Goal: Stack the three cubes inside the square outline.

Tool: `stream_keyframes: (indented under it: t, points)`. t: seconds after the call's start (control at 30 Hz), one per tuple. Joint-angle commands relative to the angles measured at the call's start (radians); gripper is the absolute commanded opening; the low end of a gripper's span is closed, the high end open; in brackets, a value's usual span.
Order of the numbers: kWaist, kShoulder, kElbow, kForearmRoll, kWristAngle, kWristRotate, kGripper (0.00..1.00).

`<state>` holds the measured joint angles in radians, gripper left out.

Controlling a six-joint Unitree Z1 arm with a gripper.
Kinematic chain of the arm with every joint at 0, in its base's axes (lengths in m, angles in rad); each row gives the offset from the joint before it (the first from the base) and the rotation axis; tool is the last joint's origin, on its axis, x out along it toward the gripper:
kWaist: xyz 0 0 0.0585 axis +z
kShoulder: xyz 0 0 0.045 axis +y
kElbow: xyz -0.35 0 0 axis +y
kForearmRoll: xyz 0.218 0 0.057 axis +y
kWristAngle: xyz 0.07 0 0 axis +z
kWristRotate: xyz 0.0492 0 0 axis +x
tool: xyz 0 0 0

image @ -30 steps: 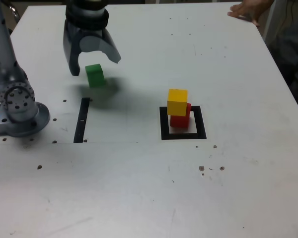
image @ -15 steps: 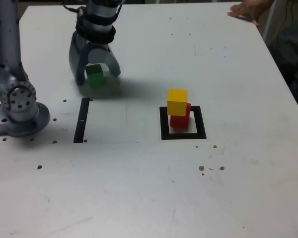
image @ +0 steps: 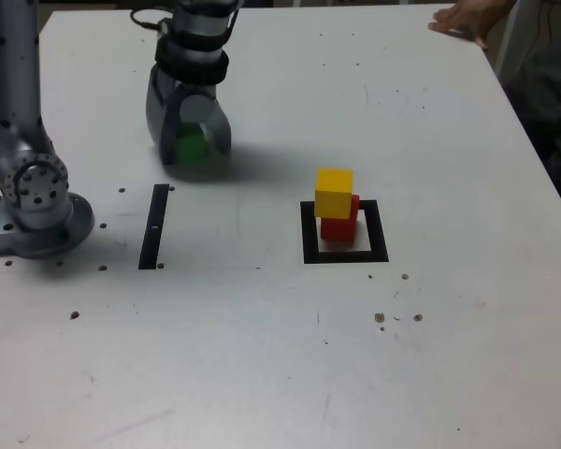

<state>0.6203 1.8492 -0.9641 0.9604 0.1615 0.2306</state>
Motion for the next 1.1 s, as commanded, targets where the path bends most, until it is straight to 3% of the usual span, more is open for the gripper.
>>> stream_keyframes:
  t: [0.0,0.57,0.8,1.07]
  points:
    - [0.001,0.003,0.007,0.0,-0.003,0.003,0.28]
    - [-0.039,-0.069,-0.023,0.056,-0.03,0.002,0.28]
    - [-0.168,-0.103,-0.161,0.194,-0.036,-0.044,0.28]
    - [-0.379,-0.076,-0.437,0.411,-0.029,-0.12,0.28]
